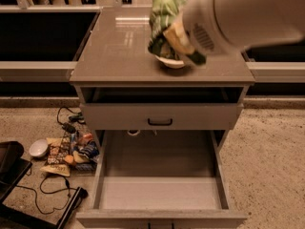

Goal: Place green jalapeno chip bag into middle drawer

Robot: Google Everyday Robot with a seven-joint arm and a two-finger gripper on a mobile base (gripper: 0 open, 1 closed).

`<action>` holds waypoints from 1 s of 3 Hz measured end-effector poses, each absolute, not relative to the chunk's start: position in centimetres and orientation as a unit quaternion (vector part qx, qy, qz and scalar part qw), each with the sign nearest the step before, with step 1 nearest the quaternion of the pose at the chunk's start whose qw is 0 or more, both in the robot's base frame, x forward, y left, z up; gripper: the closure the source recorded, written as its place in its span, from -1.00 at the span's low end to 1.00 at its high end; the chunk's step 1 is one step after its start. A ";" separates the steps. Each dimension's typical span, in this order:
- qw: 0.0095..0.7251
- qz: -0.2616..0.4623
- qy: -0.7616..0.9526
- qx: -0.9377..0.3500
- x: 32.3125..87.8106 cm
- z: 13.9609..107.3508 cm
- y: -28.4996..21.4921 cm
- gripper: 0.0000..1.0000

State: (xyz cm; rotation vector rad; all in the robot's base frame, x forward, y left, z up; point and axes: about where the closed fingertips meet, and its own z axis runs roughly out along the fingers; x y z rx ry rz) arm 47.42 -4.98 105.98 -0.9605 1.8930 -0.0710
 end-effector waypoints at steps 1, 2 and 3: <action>0.516 0.053 0.791 -0.323 46.6 101.0 -9.1 1.00; 0.482 0.123 0.822 -0.277 46.5 93.2 -10.6 1.00; 0.424 0.160 0.853 -0.259 46.1 83.7 -11.6 1.00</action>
Offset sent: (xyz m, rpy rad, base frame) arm -0.0304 -0.0840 -0.3146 0.4622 0.4955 -0.1446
